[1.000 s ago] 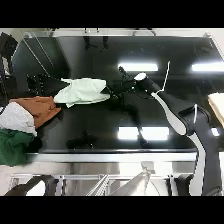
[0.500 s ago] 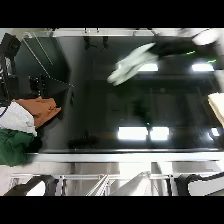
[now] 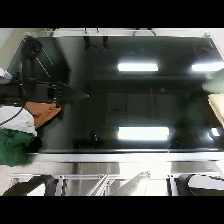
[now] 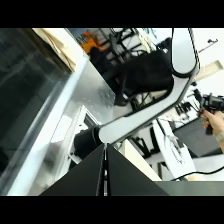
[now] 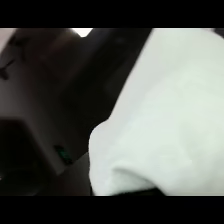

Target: Fold the shirts.

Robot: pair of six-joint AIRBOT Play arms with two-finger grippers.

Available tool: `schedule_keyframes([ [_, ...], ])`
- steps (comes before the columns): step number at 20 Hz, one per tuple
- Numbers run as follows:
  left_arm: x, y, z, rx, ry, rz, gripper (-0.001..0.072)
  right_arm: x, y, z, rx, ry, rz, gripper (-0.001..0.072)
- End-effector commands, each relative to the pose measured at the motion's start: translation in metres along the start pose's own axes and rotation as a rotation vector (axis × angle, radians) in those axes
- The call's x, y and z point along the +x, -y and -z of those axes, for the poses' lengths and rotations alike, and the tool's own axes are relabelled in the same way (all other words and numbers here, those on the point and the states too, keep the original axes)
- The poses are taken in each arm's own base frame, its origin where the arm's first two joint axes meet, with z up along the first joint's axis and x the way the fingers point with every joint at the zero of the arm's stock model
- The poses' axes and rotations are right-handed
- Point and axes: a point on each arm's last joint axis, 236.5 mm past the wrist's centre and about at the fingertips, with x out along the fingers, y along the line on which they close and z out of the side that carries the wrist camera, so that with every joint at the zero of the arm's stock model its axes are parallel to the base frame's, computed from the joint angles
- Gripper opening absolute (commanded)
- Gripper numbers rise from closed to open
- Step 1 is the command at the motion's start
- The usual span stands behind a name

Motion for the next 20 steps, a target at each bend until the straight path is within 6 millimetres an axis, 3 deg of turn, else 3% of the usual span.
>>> schedule_keyframes([
  [1, 0.026, -0.006, 0.016, -0.053, -0.085, 0.058, 0.0017, -0.023, 0.097, -0.005, 0.069, -0.062, 0.138, 0.0015],
  [3, 0.042, -0.012, 0.026, -0.106, -0.133, 0.091, 0.0016, -0.026, 0.123, 0.001, 0.082, -0.107, 0.164, 0.0015],
  [8, 0.058, -0.018, 0.026, -0.18, -0.139, 0.164, 0.0016, -0.033, 0.147, 0.015, 0.061, -0.171, 0.244, 0.0016],
  [13, 0.055, -0.007, 0.027, -0.158, -0.146, 0.208, 0.0016, -0.037, 0.2, 0.072, 0.003, -0.408, 0.407, 0.0016],
  [20, 0.055, -0.006, 0.028, -0.159, -0.152, 0.213, 0.0016, -0.036, 0.255, 0.131, 0.043, -0.592, 0.561, 0.0017],
])
